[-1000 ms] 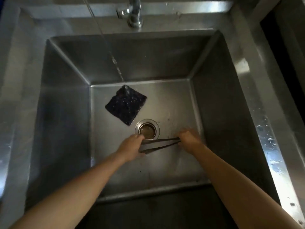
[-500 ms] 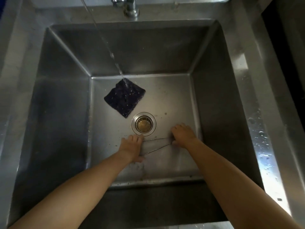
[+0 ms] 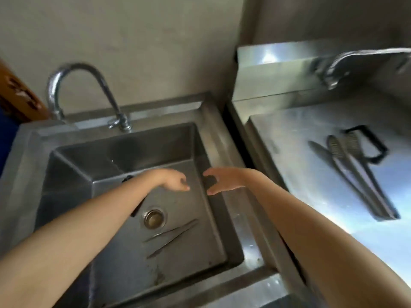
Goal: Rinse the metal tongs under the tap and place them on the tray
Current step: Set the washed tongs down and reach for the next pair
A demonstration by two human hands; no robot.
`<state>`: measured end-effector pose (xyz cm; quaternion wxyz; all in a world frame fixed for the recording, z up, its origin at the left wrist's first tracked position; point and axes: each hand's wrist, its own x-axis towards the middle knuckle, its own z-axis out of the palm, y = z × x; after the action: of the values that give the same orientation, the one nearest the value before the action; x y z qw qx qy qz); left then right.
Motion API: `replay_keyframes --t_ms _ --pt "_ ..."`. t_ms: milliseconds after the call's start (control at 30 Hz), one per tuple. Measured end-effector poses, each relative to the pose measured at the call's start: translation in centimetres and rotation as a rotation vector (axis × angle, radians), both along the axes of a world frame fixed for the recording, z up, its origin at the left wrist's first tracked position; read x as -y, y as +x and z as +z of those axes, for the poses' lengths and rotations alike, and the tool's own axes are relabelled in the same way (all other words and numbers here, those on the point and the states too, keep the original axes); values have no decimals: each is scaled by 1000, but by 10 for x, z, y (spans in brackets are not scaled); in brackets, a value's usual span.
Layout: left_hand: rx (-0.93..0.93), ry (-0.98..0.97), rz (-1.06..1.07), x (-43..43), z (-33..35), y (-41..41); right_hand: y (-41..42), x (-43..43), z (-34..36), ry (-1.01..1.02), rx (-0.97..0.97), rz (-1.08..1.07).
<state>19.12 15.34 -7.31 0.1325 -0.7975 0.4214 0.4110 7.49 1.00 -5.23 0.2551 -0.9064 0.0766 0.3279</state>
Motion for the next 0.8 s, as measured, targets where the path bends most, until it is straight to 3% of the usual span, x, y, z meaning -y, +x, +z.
replay_keyframes --t_ms 233,333,500,700,800 --pt "-75 -253 -146 105 92 -63 -94 82 83 8 38 -319" --pt "-109 -410 -167 142 107 -102 -139 114 90 -150 177 -477" --pt "-106 -515 -116 184 88 -166 -216 157 73 -416 391 -714" --pt "99 -389 -297 186 29 -210 -258 175 32 -570 325 -995" --pt "141 -438 -333 179 12 -209 -259 177 14 -570 350 -1033"
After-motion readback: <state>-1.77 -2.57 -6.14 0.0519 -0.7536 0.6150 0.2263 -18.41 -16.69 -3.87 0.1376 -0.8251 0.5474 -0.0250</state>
